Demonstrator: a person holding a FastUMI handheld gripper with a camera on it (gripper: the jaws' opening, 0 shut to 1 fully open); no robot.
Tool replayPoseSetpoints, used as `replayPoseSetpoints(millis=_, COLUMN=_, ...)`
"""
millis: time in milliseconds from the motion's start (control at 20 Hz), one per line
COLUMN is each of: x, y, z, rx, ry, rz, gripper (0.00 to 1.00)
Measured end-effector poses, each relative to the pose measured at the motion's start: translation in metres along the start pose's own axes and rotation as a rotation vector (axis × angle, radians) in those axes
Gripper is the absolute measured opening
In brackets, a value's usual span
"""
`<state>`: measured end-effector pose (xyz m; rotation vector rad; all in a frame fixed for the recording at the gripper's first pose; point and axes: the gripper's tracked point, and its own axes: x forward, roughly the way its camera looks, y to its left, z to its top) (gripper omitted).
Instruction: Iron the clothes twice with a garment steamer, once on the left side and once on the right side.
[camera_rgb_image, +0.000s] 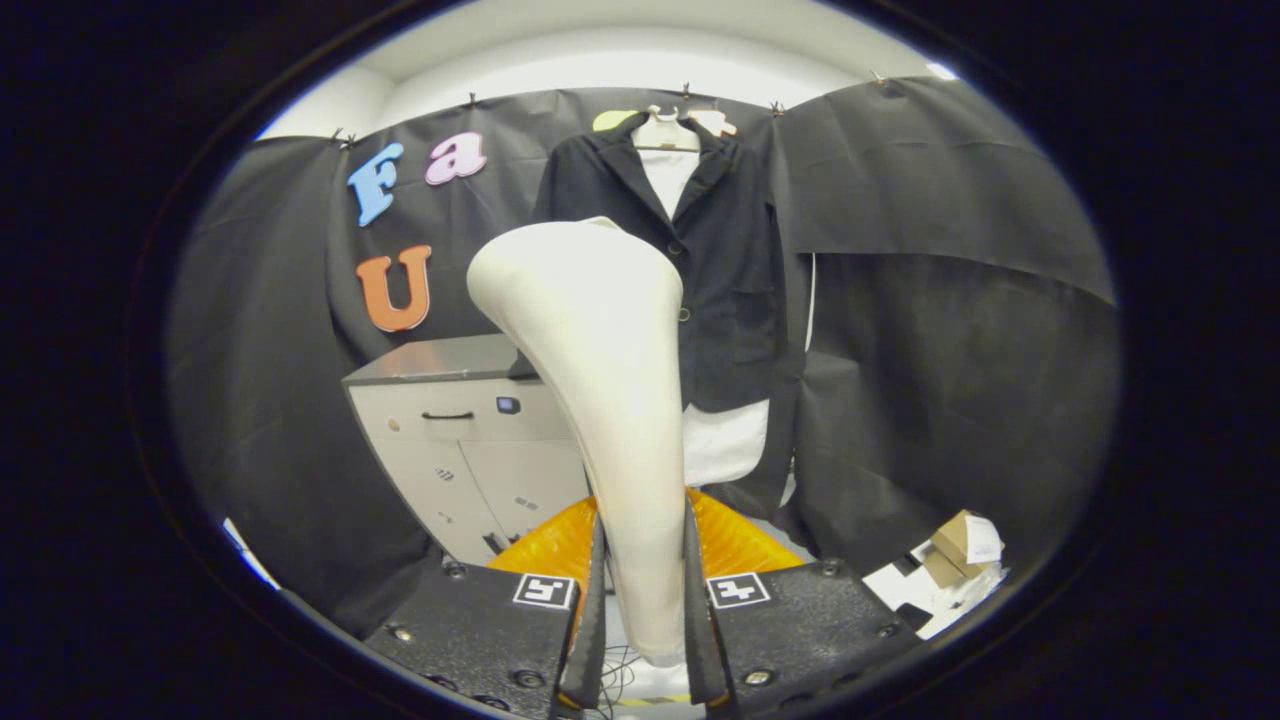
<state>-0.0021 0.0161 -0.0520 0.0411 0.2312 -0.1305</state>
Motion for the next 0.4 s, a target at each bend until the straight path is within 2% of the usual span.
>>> replayPoseSetpoints(millis=400, x=-0.021, y=0.011, z=-0.015, rx=-0.045, ry=0.019, rz=0.041, gripper=0.35)
